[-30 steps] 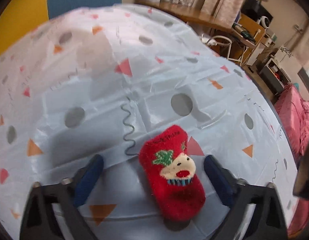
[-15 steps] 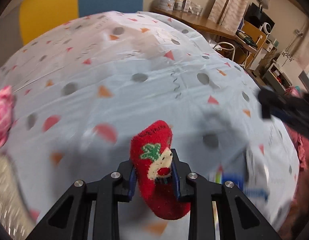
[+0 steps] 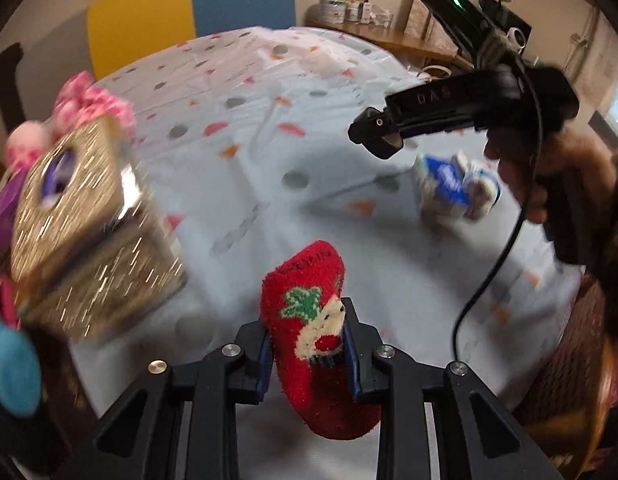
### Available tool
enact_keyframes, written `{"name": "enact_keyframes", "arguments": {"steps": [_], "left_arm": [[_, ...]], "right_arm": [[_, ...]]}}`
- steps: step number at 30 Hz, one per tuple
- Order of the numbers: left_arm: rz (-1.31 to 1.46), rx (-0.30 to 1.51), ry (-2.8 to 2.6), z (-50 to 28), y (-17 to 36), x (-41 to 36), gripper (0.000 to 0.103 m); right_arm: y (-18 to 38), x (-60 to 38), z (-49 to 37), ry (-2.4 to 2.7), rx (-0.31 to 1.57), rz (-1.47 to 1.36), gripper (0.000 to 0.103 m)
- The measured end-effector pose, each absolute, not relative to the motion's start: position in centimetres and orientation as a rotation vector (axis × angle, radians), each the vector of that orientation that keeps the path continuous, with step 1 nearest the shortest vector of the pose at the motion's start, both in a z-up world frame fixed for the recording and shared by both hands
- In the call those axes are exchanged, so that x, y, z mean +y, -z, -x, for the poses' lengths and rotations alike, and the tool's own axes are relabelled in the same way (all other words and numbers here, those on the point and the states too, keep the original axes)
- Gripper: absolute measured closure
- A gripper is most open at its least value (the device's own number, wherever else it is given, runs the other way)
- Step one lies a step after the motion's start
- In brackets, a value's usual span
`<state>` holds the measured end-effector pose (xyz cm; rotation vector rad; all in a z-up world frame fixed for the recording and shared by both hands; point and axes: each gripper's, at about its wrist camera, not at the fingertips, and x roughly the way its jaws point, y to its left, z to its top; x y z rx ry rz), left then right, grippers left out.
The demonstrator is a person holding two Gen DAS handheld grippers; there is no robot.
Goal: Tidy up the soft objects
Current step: 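Carry the red sock toward the gold tray with left while right holds the tape roll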
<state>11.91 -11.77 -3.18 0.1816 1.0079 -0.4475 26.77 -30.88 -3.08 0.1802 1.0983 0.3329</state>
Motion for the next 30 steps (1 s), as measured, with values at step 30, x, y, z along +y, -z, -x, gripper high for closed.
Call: {"name": "enact_keyframes", "arguments": {"steps": [30], "left_arm": [[-0.079,0.982,0.311,-10.3,8.0,-5.6,0.074]], "right_arm": [[8.5,-21.1,-21.8,-0.263,1.213,0.045,0.053]]}}
